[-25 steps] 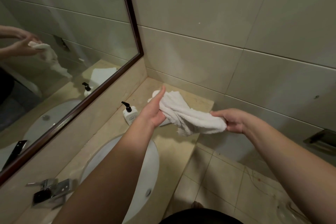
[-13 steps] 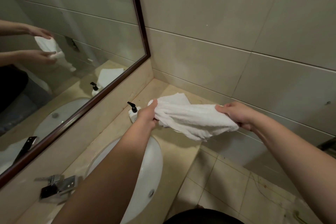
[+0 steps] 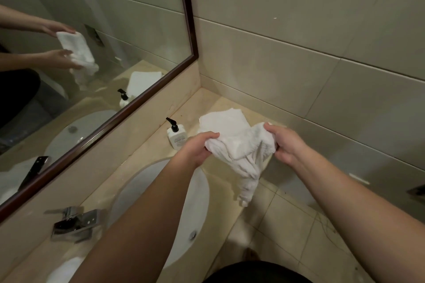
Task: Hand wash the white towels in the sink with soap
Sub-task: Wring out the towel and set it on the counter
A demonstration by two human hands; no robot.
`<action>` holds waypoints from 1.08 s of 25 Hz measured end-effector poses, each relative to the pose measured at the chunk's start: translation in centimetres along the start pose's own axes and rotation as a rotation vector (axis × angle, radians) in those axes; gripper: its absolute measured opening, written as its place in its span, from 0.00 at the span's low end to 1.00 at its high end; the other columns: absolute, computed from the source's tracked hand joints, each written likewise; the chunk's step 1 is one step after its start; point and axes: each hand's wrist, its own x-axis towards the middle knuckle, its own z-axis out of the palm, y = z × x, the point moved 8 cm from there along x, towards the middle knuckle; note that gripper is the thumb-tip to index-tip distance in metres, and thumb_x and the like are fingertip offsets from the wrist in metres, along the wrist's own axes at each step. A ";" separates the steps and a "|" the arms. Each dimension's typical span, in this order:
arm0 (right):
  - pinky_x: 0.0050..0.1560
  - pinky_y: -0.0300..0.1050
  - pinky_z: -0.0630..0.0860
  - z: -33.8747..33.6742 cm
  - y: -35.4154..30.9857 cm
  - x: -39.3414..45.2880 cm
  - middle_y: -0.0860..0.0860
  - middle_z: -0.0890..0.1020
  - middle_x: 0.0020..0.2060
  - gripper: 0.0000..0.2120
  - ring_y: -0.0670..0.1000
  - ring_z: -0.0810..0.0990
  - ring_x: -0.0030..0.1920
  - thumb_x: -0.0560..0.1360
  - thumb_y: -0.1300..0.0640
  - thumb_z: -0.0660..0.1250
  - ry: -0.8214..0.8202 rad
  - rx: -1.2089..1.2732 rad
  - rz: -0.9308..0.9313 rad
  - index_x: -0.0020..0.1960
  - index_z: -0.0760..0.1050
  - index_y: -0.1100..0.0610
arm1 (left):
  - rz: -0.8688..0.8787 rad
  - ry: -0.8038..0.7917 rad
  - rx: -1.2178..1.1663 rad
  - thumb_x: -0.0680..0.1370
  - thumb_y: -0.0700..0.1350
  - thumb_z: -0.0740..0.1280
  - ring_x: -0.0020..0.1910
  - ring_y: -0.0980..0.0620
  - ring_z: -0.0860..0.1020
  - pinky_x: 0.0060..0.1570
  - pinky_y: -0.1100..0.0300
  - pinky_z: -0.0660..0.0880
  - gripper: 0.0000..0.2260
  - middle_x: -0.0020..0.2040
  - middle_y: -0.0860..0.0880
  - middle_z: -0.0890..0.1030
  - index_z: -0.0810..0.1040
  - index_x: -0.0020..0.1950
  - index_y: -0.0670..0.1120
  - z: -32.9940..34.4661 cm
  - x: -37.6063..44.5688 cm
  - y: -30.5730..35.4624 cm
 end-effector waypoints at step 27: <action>0.36 0.41 0.70 -2.7 11.5 21.1 0.48 0.76 0.36 0.04 0.48 0.73 0.36 0.76 0.58 0.69 0.036 -0.581 0.257 0.47 0.74 0.52 | -0.095 0.498 0.628 0.73 0.56 0.73 0.41 0.48 0.80 0.44 0.51 0.80 0.17 0.41 0.50 0.78 0.75 0.49 0.45 0.4 14.0 -11.0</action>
